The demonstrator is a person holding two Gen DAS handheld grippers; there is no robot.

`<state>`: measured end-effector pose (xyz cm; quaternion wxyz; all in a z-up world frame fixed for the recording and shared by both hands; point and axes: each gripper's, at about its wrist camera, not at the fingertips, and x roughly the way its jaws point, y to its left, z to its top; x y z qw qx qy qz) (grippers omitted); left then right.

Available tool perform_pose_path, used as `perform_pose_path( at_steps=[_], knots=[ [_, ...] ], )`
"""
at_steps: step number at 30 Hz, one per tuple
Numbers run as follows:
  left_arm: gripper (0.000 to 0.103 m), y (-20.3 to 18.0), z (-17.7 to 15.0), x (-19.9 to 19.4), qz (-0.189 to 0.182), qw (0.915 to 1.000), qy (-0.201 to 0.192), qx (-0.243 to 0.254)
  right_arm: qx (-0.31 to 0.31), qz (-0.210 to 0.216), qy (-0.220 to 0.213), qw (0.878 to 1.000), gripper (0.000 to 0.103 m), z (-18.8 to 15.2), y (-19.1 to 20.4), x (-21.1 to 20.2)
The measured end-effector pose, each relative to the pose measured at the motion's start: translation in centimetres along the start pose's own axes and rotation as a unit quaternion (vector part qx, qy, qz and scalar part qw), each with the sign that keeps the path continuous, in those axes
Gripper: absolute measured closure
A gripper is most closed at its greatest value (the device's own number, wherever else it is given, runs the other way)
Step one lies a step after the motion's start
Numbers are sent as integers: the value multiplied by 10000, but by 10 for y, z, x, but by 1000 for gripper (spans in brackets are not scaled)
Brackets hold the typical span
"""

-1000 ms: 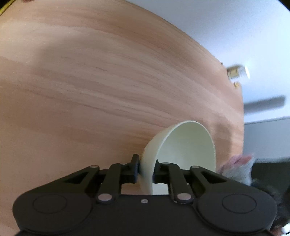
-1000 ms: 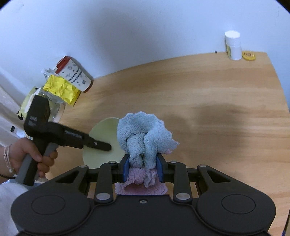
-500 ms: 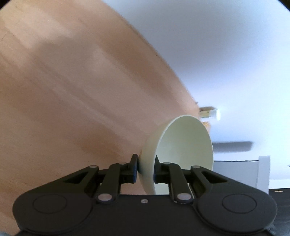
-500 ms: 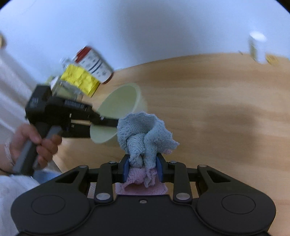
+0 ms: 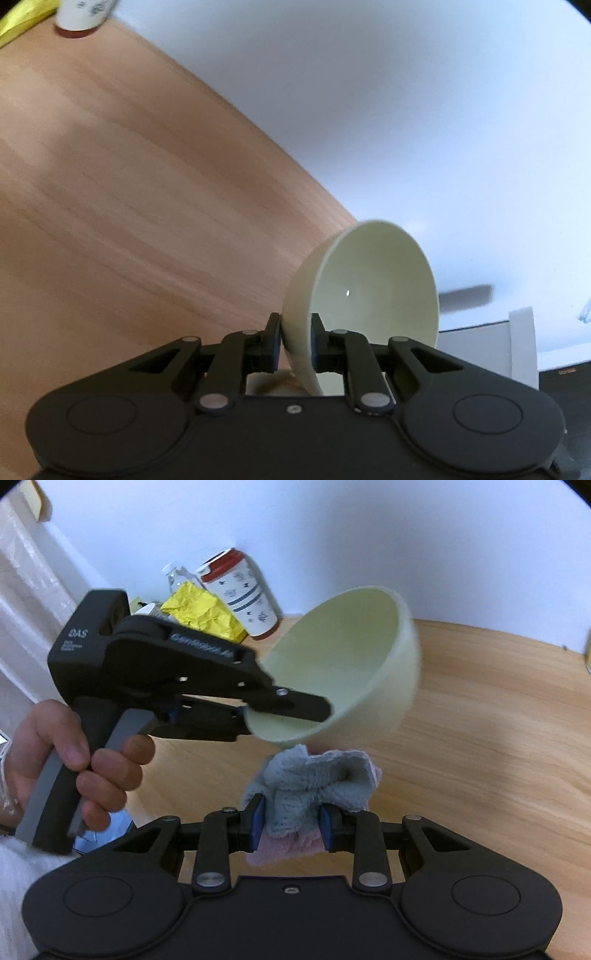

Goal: Clean bowl
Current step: 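Tilt the bowl upward with the left gripper while the right gripper holds the cloths below, then pull the grey and pink cloths away from the bowl with the right gripper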

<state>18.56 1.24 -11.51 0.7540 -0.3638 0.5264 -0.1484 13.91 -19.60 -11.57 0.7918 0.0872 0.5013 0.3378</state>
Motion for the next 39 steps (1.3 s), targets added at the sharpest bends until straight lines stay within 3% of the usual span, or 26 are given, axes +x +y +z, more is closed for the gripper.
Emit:
perform_pose_path(
  at_steps=[4, 14, 29, 39],
  knots=[
    [90, -7, -5, 2, -24, 9999, 47, 137, -51, 71, 113, 9999, 69, 6, 10, 14],
    [90, 7, -7, -6, -352, 9989, 195, -244, -111, -126, 54, 9998, 70, 4, 19, 6],
    [90, 11, -9, -20, -519, 9976, 227, -399, 194, -604, -277, 9976, 70, -9, -18, -30],
    [90, 6, -7, -22, -488, 9982, 159, -297, 261, -262, -348, 9987, 70, -4, -13, -13]
  ],
)
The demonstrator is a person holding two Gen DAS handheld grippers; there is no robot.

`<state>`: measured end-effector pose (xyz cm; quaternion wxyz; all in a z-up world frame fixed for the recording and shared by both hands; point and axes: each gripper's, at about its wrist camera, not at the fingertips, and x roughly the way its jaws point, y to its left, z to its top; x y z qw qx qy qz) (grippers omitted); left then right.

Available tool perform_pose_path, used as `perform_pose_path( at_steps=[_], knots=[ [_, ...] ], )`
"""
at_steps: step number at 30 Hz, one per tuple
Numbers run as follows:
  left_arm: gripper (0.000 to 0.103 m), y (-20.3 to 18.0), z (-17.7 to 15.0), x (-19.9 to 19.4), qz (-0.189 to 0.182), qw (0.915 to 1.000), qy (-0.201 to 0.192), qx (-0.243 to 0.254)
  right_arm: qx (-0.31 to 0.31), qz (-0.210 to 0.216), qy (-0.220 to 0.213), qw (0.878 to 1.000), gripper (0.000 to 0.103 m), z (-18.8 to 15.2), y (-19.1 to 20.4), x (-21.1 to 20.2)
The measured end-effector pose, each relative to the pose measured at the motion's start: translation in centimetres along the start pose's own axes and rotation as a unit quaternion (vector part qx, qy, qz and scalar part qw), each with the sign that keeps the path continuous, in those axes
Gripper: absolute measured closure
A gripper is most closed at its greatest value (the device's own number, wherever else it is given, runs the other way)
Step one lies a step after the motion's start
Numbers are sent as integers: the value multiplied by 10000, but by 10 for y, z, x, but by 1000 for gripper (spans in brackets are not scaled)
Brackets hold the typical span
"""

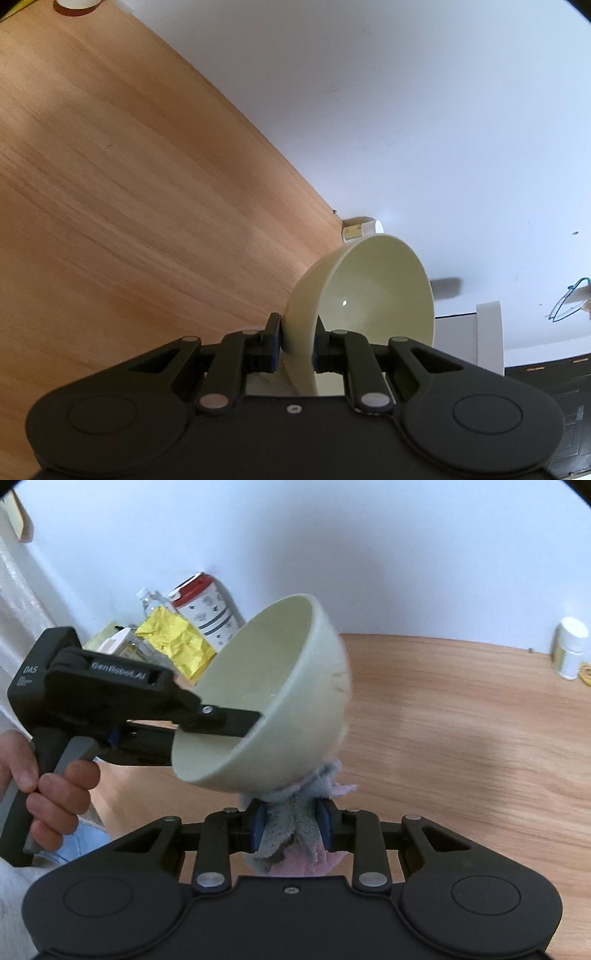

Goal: Clean bowl
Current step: 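Pull the grey and pink cloths away from the bowl with the right gripper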

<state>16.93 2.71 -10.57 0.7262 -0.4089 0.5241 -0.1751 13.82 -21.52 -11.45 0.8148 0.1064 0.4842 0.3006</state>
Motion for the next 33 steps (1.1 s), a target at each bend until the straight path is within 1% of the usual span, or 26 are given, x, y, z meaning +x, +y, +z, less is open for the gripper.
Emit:
perform_pose_path(
  at_steps=[4, 10, 13, 15, 17, 19, 20, 22, 25, 28, 29, 30, 32, 33],
  knots=[
    [90, 3, 1, 0, -14, 10000, -4, -85, -1, 212, -20, 9998, 70, 1, 12, 9],
    [90, 9, 5, -3, -31, 9997, -49, -228, 29, 327, -74, 9994, 70, 7, 25, 22],
    [89, 10, 7, -3, -5, 9998, -24, -210, 46, 279, -118, 9995, 70, 7, 26, 21],
    [89, 12, 8, -3, 13, 9997, 9, -236, 126, 265, -135, 9995, 73, 6, 24, 20],
    [89, 15, 8, -4, 9, 9996, 20, -279, 192, 236, -136, 9994, 73, 3, 21, 15],
    [89, 17, 8, -4, 19, 9995, 22, -308, 345, 217, -166, 9990, 78, 0, 14, 9],
    [89, 18, 8, -4, 30, 9995, 23, -321, 438, 236, -170, 9986, 83, -1, 10, 7],
    [89, 20, 8, -4, 73, 9995, 38, -319, 620, 136, -181, 9978, 84, -5, 1, 3],
    [89, 27, 5, -1, 67, 9992, 73, -387, 624, -19, -99, 9980, 84, -9, -5, 4],
    [89, 33, 5, 1, 60, 9987, 68, -498, 365, -231, -66, 9990, 80, -12, 0, 7],
    [89, 34, 5, 1, 53, 9987, 63, -499, 299, -216, -70, 9993, 73, -12, 2, 8],
    [89, 35, 5, 0, 37, 9987, 41, -500, 225, -196, -58, 9995, 64, -12, 4, 10],
    [89, 38, 7, -4, 11, 9987, -1, -515, -25, -369, -7, 9993, 52, -11, 10, 14],
    [89, 39, 8, -7, 11, 9987, -22, -517, -238, -452, 46, 9987, 50, -12, 12, 17]
  ],
)
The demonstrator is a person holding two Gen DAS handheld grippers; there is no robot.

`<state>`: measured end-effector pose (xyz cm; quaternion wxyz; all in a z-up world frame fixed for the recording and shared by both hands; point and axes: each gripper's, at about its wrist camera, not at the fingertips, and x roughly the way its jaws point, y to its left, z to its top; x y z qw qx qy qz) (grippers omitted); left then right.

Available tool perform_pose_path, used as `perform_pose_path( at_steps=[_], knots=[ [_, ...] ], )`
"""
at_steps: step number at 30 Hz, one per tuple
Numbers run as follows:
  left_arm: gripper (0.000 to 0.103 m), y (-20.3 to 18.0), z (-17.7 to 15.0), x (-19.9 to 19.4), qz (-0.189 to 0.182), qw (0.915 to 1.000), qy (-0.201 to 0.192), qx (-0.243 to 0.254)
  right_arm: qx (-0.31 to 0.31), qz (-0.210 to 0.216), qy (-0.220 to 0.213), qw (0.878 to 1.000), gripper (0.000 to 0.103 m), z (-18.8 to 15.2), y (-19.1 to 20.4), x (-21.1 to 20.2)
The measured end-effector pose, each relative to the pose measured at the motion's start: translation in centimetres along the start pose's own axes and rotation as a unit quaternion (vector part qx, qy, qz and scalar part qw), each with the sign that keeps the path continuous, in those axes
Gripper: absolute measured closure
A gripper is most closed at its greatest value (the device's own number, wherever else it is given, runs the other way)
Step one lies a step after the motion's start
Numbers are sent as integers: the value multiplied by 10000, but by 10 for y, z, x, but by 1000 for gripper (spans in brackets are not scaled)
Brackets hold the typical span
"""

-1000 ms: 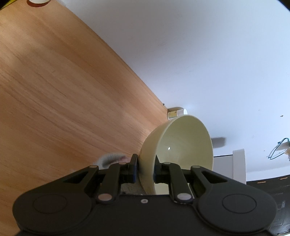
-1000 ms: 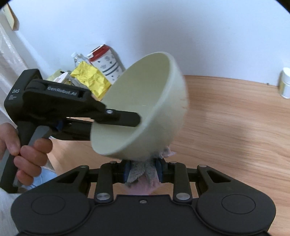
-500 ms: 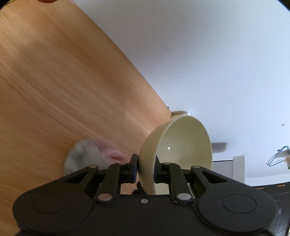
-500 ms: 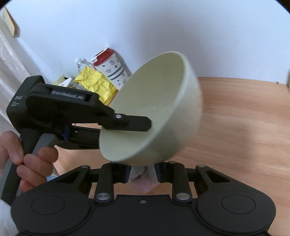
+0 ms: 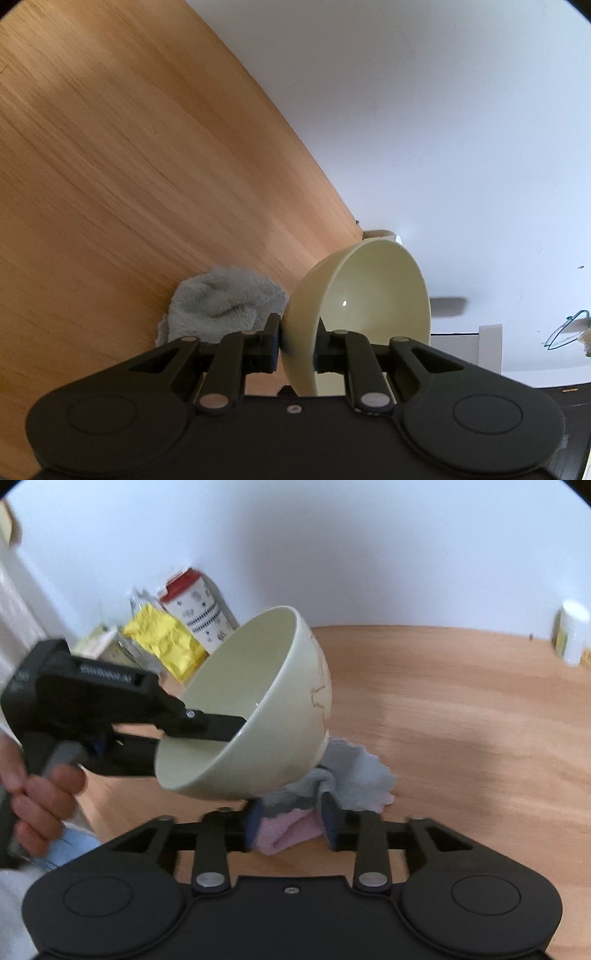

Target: Clean bowl

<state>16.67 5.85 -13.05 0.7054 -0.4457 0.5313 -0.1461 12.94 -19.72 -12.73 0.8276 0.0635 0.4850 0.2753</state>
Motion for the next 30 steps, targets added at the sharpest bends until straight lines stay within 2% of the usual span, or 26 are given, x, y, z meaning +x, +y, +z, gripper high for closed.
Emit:
perform_pose_path(
  at_steps=[1, 3, 4, 11, 14, 20, 23, 26, 28, 30],
  knots=[
    [89, 2, 1, -4, 3, 10000, -43, -6, -208, -102, 46, 9997, 49, -1, 2, 2],
    [89, 6, 3, -11, 9, 9999, -128, -56, -409, -202, 65, 9989, 29, -1, 3, 9],
    [89, 8, 3, -14, 24, 9998, -173, -95, -516, -219, 65, 9984, 26, -1, 2, 15],
    [88, 29, 11, -49, 159, 9982, -522, -260, -947, -272, 92, 9951, 20, 4, 11, 54],
    [88, 34, 13, -57, 185, 9975, -602, -313, -1258, -332, 254, 9912, 20, 5, 22, 75],
    [88, 44, 17, -72, 235, 9970, -649, -345, -1881, -700, 184, 9795, 20, 5, 44, 96],
    [88, 46, 19, -77, 213, 9976, -603, -278, -2117, -873, 190, 9732, 24, 5, 50, 106],
    [88, 48, 19, -79, 192, 9980, -567, -216, -2103, -914, 293, 9729, 28, 5, 50, 113],
    [88, 50, 19, -79, 163, 9984, -520, -178, -1916, -877, 316, 9770, 33, 8, 47, 114],
    [88, 53, 19, -78, 136, 9987, -464, -160, -1705, -927, 312, 9805, 43, 11, 44, 113]
  ],
)
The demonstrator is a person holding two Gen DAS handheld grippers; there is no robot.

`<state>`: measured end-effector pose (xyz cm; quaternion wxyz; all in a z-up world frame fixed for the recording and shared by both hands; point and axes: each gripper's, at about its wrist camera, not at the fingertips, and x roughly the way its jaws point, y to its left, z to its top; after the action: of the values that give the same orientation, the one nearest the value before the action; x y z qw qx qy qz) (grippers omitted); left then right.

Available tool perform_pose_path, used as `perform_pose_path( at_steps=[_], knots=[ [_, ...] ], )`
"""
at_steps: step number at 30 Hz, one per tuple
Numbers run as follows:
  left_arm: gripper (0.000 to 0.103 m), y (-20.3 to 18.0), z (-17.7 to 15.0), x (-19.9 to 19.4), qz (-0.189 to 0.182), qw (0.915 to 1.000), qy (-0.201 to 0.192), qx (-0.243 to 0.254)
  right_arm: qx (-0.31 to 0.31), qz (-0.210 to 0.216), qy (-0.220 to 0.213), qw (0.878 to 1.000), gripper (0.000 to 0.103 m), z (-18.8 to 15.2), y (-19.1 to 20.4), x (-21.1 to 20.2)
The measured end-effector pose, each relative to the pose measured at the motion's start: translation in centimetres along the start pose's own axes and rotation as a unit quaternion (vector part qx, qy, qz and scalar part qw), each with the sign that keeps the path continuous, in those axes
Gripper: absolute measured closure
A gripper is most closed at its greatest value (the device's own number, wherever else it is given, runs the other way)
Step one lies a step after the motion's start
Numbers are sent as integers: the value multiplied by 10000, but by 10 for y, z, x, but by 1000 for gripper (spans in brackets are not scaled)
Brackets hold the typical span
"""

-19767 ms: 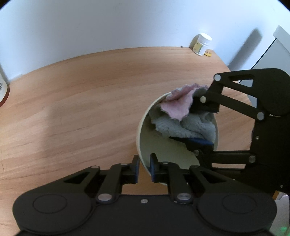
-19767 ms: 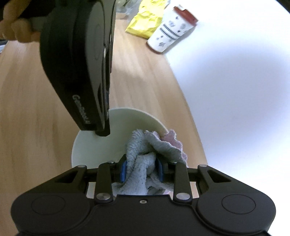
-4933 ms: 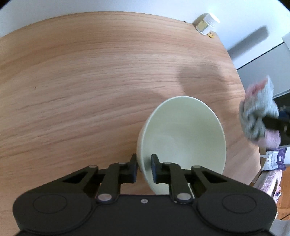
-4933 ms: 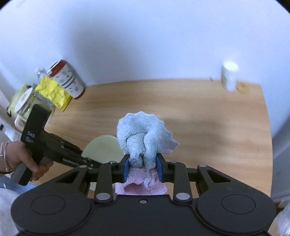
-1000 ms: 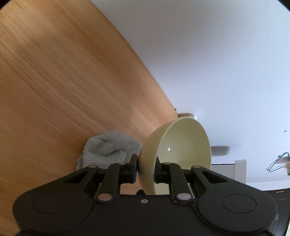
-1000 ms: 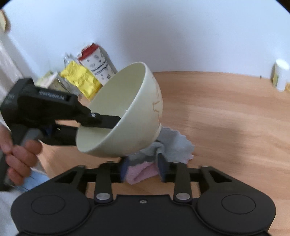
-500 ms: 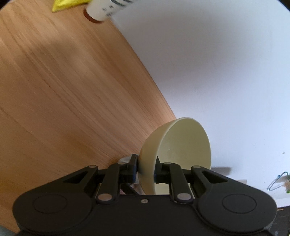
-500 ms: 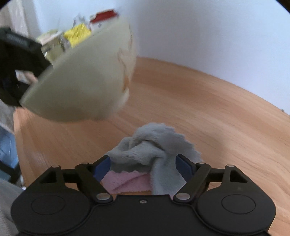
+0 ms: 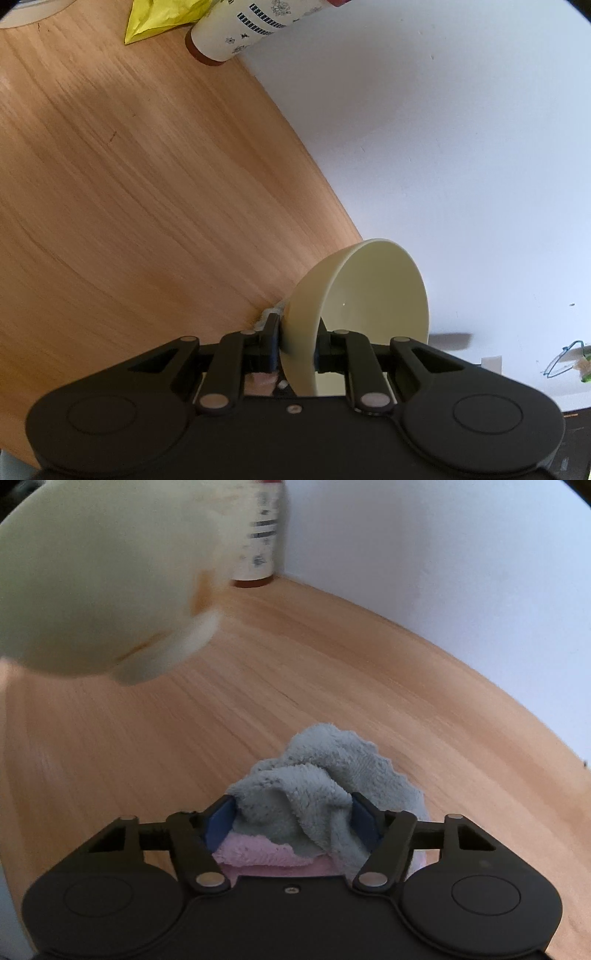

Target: Clean bowl

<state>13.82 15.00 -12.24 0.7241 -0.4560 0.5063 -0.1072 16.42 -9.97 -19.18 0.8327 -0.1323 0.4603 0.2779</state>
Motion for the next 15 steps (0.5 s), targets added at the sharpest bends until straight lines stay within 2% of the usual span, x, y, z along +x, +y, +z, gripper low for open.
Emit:
perform_pose_path(
  at_steps=[1, 3, 5, 6, 7, 8, 10, 13, 15],
  knots=[
    [88, 1, 0, 0, -14, 10000, 26, 3, 176, -15, 16, 9998, 47, 1, -3, -1],
    [88, 3, 1, -2, -35, 10000, 56, 7, 657, 57, 45, 9978, 71, 3, -15, -5],
    [88, 3, 2, -2, -27, 9999, 99, 54, 1301, 267, 20, 9911, 78, 6, -29, -11],
    [88, 3, 2, -1, -26, 9999, 132, 89, 1901, 483, -136, 9805, 78, 5, -42, -21],
    [88, 3, 2, -1, -26, 9998, 152, 117, 2533, 755, -354, 9638, 78, 1, -56, -34],
    [88, 4, 3, -2, -26, 9998, 164, 130, 2892, 959, -516, 9510, 78, -3, -64, -44],
    [88, 6, 4, 1, -74, 9997, 203, 140, 3700, 1416, -1060, 9120, 78, -13, -78, -73],
    [88, 7, 6, 9, -179, 9992, 280, 226, 4439, 1727, -1513, 8662, 78, -26, -84, -92],
    [88, 5, 7, 12, -186, 9988, 333, 310, 4822, 1900, -1619, 8397, 78, -30, -86, -89]
  ],
)
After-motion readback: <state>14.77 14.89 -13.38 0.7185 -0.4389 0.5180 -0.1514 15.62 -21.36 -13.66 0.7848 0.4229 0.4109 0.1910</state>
